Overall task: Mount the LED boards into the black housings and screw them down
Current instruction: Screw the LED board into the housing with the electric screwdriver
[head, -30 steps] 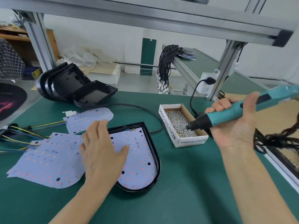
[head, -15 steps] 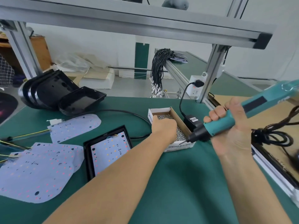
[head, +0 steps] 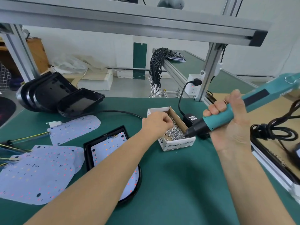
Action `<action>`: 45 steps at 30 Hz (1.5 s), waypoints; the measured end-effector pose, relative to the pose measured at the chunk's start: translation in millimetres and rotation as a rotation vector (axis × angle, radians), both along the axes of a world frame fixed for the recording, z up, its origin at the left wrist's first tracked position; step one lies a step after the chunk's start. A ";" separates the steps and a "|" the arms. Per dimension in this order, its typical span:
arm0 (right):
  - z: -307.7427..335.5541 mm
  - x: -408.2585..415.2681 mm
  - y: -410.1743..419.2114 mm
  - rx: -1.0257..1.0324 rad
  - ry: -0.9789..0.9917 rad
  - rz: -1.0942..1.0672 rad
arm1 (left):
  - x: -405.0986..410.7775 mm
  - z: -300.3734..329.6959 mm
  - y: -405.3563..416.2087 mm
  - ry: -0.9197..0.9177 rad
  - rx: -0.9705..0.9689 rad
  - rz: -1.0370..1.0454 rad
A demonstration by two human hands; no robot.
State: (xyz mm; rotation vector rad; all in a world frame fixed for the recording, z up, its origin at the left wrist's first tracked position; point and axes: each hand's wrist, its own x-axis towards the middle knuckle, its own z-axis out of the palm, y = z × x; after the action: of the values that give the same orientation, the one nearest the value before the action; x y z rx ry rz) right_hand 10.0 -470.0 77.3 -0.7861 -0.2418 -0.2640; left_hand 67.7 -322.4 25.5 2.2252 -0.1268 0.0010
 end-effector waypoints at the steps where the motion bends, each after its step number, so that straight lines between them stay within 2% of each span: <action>1: 1.1 0.1 2.5 0.005 -0.006 0.008 | -5.4 2.8 4.2 0.034 -0.206 0.009; 3: 2.7 -0.3 7.8 0.010 -0.008 0.015 | -14.1 6.5 11.8 0.108 -0.515 0.035; 6: 3.3 -2.1 15.2 0.020 -0.007 0.023 | -24.9 9.2 21.0 0.252 -0.812 0.065; 12: 4.1 -8.3 28.1 0.056 -0.027 0.072 | -57.3 12.3 48.1 0.402 -1.189 0.047; 19: 8.2 -16.8 52.1 0.043 -0.107 0.156 | -103.9 18.3 86.4 0.407 -1.185 0.024; 28: 10.6 -26.2 92.5 0.075 -0.111 0.248 | -124.8 2.6 116.9 0.415 -1.287 0.125; 45: 8.2 -33.6 130.3 0.112 -0.062 0.231 | -145.2 -14.0 132.9 0.380 -1.505 0.060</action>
State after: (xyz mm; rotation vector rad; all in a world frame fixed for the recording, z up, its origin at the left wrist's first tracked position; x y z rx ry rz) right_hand -23.7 -339.7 85.5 -0.6336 -0.3703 -0.0824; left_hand -77.5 -189.5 11.6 0.6986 0.1303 -0.2187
